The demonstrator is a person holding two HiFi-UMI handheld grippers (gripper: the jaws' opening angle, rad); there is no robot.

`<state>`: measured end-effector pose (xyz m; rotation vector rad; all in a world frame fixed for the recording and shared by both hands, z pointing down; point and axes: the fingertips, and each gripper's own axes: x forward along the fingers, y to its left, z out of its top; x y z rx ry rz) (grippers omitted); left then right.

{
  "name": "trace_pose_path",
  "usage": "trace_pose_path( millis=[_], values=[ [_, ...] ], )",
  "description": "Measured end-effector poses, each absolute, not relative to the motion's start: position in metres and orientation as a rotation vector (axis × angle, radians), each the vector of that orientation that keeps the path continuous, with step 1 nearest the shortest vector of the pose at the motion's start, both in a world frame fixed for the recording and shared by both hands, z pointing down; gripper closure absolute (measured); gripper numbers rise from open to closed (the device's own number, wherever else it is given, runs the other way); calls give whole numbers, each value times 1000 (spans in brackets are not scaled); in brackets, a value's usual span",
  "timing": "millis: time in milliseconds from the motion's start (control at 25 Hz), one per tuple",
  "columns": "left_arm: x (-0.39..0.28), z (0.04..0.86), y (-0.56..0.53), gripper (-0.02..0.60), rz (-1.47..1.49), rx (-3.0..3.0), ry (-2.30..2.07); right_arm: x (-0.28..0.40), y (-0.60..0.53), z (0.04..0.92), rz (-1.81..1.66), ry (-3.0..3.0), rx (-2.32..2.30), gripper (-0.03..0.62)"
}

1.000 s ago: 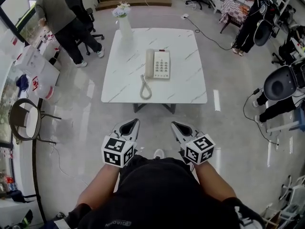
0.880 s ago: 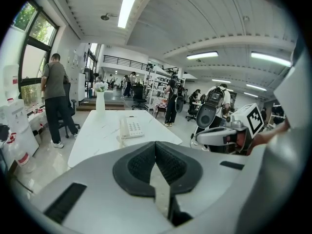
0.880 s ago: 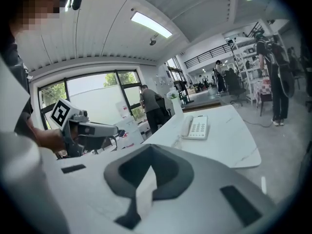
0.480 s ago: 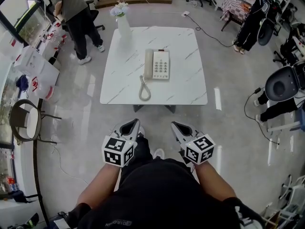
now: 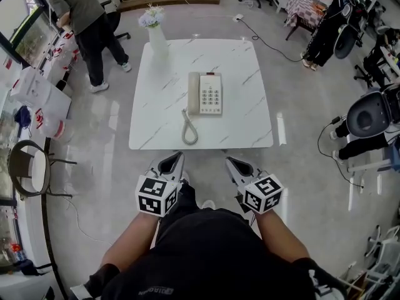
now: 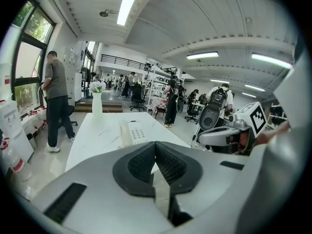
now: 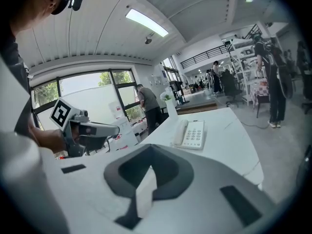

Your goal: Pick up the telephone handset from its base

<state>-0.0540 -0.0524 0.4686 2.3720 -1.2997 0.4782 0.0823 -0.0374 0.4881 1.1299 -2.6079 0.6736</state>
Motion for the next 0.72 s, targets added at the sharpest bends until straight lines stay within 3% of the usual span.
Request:
trace_pose_path(
  millis=[720],
  values=[
    [-103,454,-203,580,494,2472,-1170,35,-174,474,657,-2530,1294,592]
  ],
)
